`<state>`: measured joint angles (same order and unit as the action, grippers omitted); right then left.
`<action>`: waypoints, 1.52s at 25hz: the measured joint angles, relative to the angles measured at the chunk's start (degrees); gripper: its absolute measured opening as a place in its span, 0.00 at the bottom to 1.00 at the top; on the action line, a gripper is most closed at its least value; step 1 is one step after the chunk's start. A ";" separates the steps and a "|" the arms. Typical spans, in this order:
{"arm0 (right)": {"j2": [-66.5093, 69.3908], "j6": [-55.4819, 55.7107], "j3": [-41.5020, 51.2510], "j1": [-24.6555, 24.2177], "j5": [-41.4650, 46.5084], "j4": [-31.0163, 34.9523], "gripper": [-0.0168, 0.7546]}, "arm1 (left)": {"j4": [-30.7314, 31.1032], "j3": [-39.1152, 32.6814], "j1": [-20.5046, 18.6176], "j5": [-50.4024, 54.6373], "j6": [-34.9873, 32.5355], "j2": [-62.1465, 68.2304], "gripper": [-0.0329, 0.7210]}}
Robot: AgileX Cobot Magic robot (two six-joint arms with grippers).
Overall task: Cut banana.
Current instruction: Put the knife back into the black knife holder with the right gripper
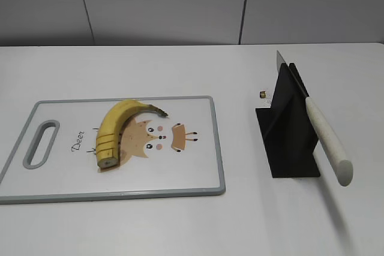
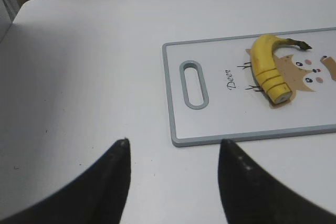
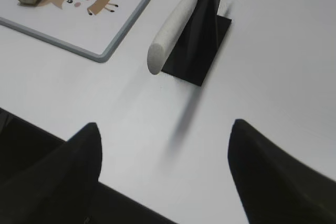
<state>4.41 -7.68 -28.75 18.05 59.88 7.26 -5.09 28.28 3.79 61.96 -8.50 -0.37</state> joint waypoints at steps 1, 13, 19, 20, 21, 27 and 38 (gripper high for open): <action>-1.55 -0.06 0.00 0.00 0.09 0.00 0.76 | 0.00 0.00 0.00 0.00 0.00 0.00 0.73; -4.74 -0.09 0.00 -1.86 0.27 0.34 0.76 | 0.00 0.00 0.00 0.00 0.00 0.00 0.73; -4.74 -0.09 0.00 -8.49 0.27 0.48 0.76 | 0.00 0.00 0.00 0.00 0.00 0.00 0.73; -4.74 -0.09 0.00 -9.43 0.27 0.48 0.76 | 0.00 0.00 0.00 0.00 0.00 0.00 0.73; -4.74 -0.09 0.00 -10.39 0.27 0.48 0.76 | 0.00 0.00 0.00 0.00 0.00 0.00 0.73; -4.74 -0.09 0.00 -12.19 0.27 0.48 0.76 | 0.00 0.00 0.00 0.00 0.00 0.00 0.73; -4.74 -0.09 0.00 -12.19 0.27 0.48 0.76 | 0.00 0.00 0.00 0.00 0.00 0.00 0.73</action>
<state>-0.32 -7.78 -28.75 5.86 60.14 7.73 -5.09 28.28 3.79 61.95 -8.50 -0.37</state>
